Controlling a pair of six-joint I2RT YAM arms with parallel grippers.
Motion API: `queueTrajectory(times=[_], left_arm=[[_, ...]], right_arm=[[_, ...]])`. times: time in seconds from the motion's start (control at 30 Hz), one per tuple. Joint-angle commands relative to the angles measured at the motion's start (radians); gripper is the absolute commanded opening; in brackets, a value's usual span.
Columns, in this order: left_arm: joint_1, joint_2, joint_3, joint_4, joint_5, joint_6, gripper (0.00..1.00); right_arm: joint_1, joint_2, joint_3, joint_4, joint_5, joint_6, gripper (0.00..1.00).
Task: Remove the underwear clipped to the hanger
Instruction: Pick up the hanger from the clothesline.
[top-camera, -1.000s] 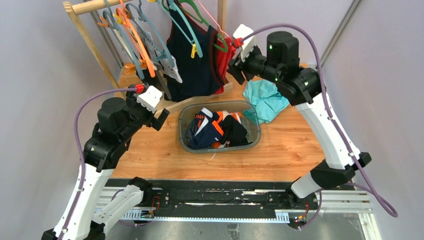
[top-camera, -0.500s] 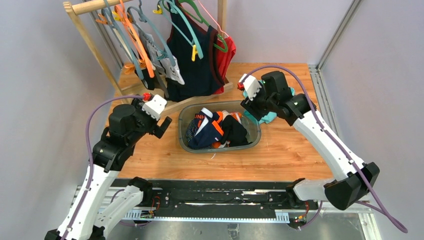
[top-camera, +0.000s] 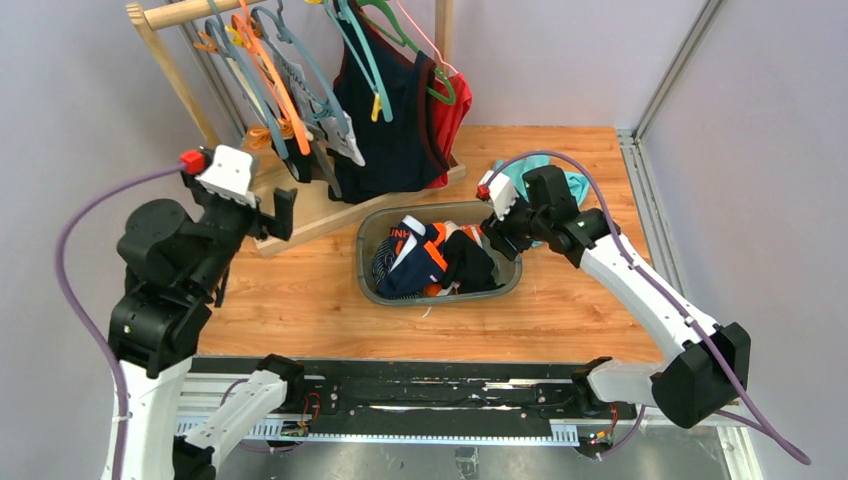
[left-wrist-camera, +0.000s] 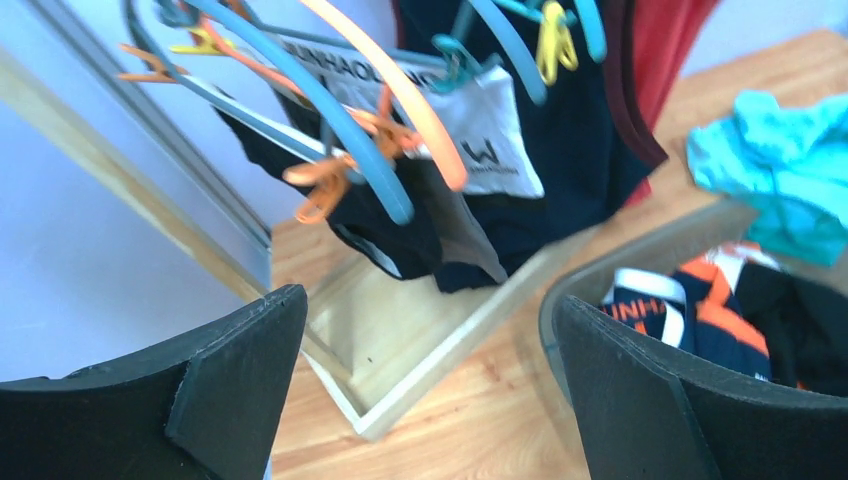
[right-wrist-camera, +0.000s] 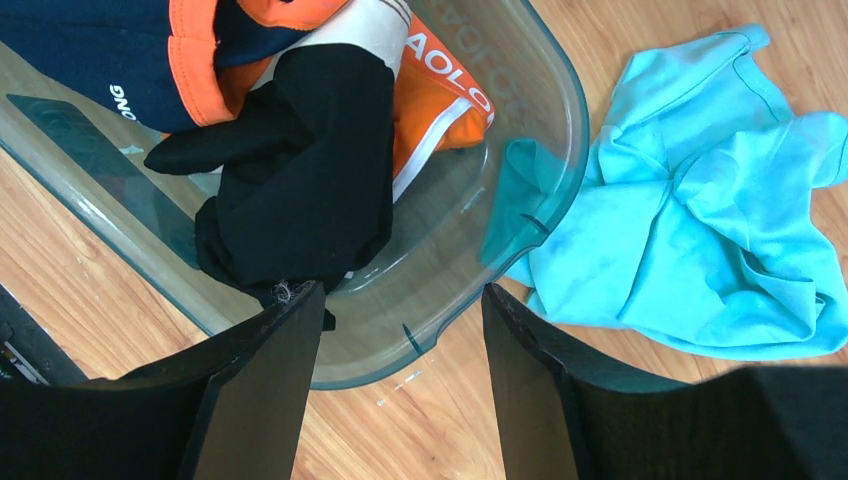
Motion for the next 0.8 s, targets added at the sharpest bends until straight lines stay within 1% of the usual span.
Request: queueTrajectory(times=[0.0, 0.07, 0.17, 0.23, 0.3, 0.43, 0.57, 0.67, 0.77], left_arm=[[0.01, 0.095, 0.119, 0.028, -0.12, -0.077, 0.98], [0.009, 0.14, 0.181, 0.055, -0.147, -0.092, 0.94], [0.01, 0.225, 0.28, 0.08, -0.22, -0.117, 0.83], [0.012, 0.293, 0.35, 0.074, -0.271, -0.127, 0.82], [0.025, 0.349, 0.4, 0.074, -0.285, -0.143, 0.81], [0.08, 0.425, 0.455, 0.085, -0.278, -0.184, 0.75], [0.164, 0.475, 0.482, 0.079, -0.202, -0.247, 0.7], [0.197, 0.49, 0.471, 0.083, -0.165, -0.27, 0.66], [0.207, 0.496, 0.454, 0.097, -0.146, -0.275, 0.65]], right_arm=[[-0.006, 0.007, -0.02, 0.073, -0.023, 0.029, 0.6], [-0.006, 0.009, -0.031, 0.074, -0.03, 0.032, 0.6], [-0.006, 0.0, -0.054, 0.081, -0.051, 0.028, 0.6], [-0.005, -0.004, -0.064, 0.088, -0.06, 0.025, 0.6], [-0.002, -0.002, -0.065, 0.09, -0.06, 0.023, 0.6], [0.006, -0.003, -0.065, 0.083, -0.059, 0.02, 0.6], [0.01, -0.012, -0.07, 0.083, -0.057, 0.014, 0.6], [0.01, -0.016, -0.075, 0.083, -0.053, 0.011, 0.6], [0.009, -0.016, -0.075, 0.081, -0.053, 0.01, 0.6]])
